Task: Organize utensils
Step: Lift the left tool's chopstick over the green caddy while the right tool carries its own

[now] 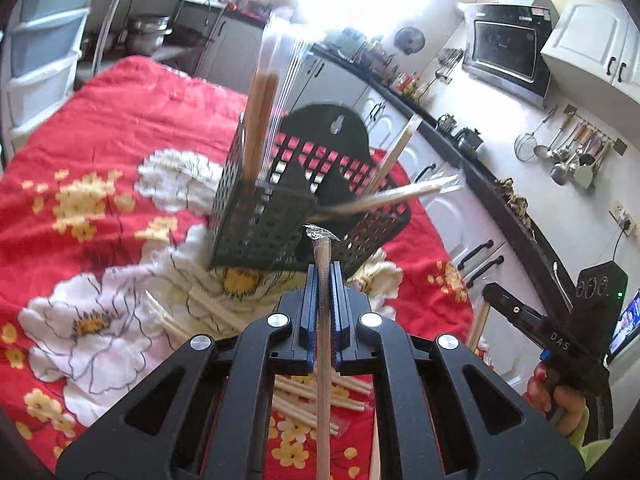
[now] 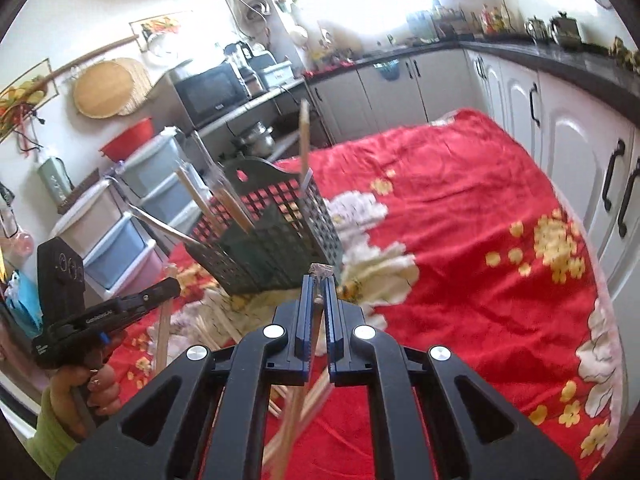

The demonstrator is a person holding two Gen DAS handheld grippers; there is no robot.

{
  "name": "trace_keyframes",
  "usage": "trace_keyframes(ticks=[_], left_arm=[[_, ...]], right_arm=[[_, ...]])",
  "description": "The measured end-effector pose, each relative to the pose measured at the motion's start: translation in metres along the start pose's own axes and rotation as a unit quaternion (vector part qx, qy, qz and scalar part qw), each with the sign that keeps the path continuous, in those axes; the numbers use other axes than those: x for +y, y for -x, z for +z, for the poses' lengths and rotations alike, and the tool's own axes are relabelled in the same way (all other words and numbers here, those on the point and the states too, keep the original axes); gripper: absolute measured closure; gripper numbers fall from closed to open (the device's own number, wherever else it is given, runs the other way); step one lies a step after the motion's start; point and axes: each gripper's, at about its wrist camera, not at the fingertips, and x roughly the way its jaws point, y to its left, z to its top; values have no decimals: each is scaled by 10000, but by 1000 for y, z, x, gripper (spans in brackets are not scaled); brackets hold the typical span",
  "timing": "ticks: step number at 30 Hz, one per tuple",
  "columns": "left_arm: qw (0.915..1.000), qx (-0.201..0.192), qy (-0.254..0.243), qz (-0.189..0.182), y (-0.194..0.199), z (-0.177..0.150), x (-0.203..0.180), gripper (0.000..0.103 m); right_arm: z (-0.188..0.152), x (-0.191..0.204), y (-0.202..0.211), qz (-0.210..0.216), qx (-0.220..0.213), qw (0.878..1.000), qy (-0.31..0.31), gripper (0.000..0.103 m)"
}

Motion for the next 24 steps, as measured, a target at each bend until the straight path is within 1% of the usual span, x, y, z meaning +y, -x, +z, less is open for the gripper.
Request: trace_keyframes(ticks=[8,18,24], left_arm=[[9991,-383,-157,31,15,16,-10,100],[9949,-940,-356,116,29,39,-28,100],[9925,-1121,-480,132,31,52,-36,100]], right_arm=[[17,22,15,109,-314,9991,273,97],[40,44,30,191,-720,9957,557,98],[56,54,36,224,-977,9927,670,98]])
